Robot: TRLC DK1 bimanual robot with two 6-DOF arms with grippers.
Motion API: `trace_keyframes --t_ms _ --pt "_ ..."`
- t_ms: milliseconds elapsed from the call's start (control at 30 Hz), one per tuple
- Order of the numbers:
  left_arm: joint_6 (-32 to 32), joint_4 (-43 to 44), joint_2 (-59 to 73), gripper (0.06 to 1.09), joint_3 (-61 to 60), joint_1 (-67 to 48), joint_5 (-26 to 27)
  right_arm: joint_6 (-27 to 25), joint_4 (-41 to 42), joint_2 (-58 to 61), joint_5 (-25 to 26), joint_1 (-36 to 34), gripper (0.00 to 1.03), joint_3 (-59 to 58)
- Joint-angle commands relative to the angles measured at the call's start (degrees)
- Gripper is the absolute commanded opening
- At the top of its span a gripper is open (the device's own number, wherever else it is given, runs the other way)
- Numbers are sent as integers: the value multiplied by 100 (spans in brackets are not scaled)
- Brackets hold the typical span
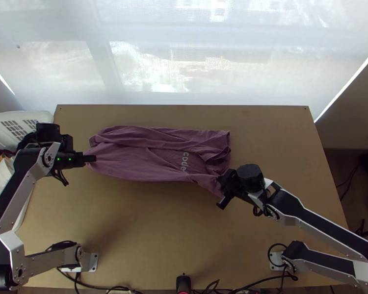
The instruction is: Fold the t-shirt
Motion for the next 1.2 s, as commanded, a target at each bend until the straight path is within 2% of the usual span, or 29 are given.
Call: trace_keyframes --t_ms 0,433,1167 --pt "307 200 -651 9 -485 -90 -24 3 -392 -342 -14 -165 2 169" --pt "746 244 -1970 9 -1329 -125 -129 -50 -1280 -895 -5 20 2 618" --pt "702 -864 -3745 9 -1935 -257 -121 47 -2862 -2161 -22 336 2 424"
